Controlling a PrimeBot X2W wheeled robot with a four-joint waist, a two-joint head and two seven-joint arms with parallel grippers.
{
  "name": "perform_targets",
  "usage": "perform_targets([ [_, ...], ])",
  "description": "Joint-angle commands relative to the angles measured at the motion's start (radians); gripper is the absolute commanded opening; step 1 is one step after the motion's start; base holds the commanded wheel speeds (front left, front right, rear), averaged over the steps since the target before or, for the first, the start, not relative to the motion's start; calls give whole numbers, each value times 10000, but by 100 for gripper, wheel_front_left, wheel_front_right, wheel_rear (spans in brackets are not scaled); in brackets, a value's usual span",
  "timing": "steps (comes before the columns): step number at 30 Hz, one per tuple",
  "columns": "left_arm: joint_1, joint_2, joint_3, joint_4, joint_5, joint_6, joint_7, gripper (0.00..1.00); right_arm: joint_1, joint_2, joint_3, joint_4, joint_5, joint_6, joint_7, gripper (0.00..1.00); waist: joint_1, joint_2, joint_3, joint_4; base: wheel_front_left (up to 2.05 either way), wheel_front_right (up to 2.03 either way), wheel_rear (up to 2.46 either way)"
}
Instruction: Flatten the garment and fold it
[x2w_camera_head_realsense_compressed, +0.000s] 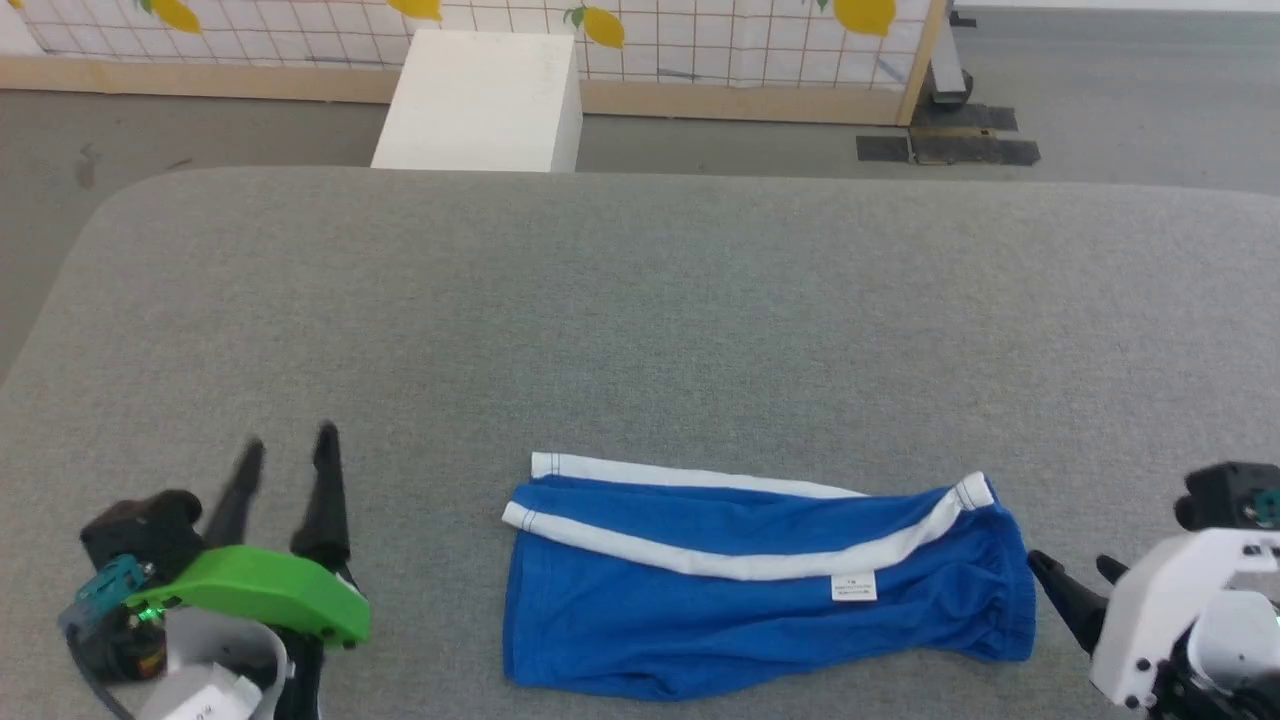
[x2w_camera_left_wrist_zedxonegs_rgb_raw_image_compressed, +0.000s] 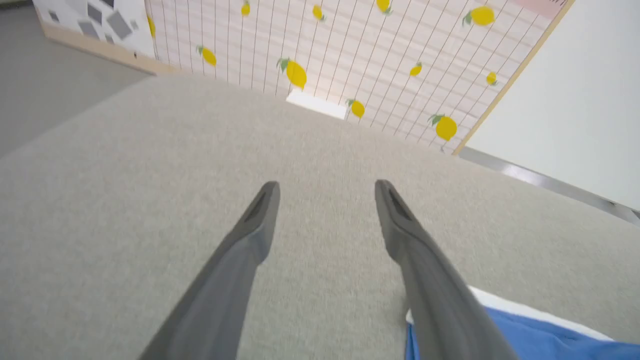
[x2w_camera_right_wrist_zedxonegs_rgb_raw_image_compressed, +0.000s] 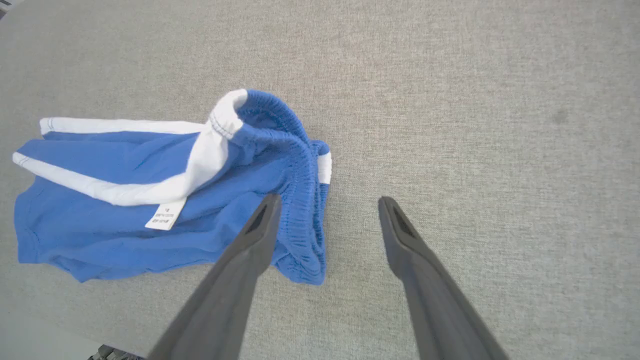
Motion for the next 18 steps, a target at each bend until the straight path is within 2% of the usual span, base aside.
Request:
perform_targets([
  [1, -302, 68, 38, 90, 518, -156, -818, 100, -319, 109, 110, -62, -188, -15, 197, 100, 0, 0, 175, -79, 0, 0, 0],
  [5, -575, -106, 85, 320, 1506, -266, -1748, 100, -887, 205, 489, 310, -670, -15, 735, 100, 0, 0, 518, -125, 0, 0, 0],
  [9, -838, -484, 335, 145, 2463, -314, -1851, 100, -1423, 170, 709, 1096, -1263, -15, 966, 100, 0, 0, 880, 3, 0, 0, 0],
  [13, -813, -968, 742, -88, 3136, -603, -1857, 100, -1727, 79, 860, 1913, -1670, -15, 1019, 100, 0, 0, 1104, 123, 0, 0, 0],
  [17, -676, -1399, 1161, -67, 3470, -918, -1859, 100, -1716, -92, 1056, 2526, -1609, -15, 1153, 100, 0, 0, 1148, 184, 0, 0, 0],
  [18, -656, -1473, 1242, -55, 3533, -995, -1859, 100, -1703, -126, 1058, 2632, -1554, -15, 1218, 85, 0, 0, 1147, 187, 0, 0, 0],
])
